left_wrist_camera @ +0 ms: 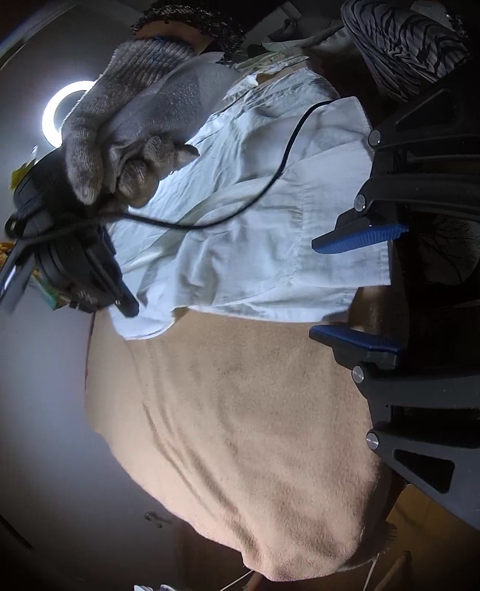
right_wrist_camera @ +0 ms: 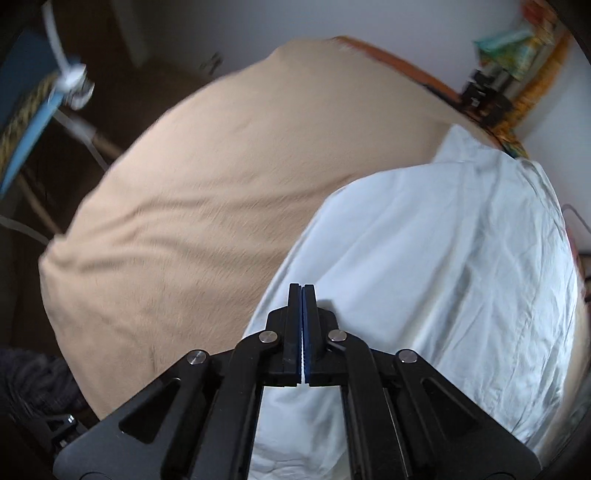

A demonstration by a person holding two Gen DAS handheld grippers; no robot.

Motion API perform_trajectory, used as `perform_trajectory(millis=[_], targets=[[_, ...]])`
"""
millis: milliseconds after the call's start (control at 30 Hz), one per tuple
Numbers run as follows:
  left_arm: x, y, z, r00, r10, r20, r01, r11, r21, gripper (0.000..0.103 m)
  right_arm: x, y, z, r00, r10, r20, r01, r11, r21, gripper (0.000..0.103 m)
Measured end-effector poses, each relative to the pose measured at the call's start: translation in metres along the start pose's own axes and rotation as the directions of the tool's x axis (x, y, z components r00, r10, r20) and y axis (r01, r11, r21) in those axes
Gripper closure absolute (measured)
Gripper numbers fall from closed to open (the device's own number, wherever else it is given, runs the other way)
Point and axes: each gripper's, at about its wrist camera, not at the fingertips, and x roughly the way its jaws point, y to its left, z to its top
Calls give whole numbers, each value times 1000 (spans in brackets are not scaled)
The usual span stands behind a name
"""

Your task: Fold small clothes

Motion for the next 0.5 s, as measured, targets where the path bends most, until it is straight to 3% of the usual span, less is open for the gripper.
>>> perform_trajectory(millis=[67, 167, 300, 333, 500], targets=[[-1, 4, 1, 1000, -17, -1, 17, 1000, -17, 59, -2, 0, -1, 996, 80, -25, -81, 997, -14, 102], [2, 3, 2, 1000, -21, -14, 21, 1000, -12, 59, 2, 18, -1, 991, 111, -78, -115, 992, -48, 101], [4, 0, 1, 999, -24, -23, 24, 1000, 1, 59, 13, 39, -3, 983, 108, -150, -120, 990, -73, 66], [4, 0, 1, 999, -22, -24, 22, 1000, 2, 59, 16, 45, -7, 979, 108, -173, -123, 989, -84, 63], [6, 1, 1, 999, -28, -30, 28, 1000, -13, 59, 26, 73, -18, 968, -18, -251, -32, 980, -195, 63]])
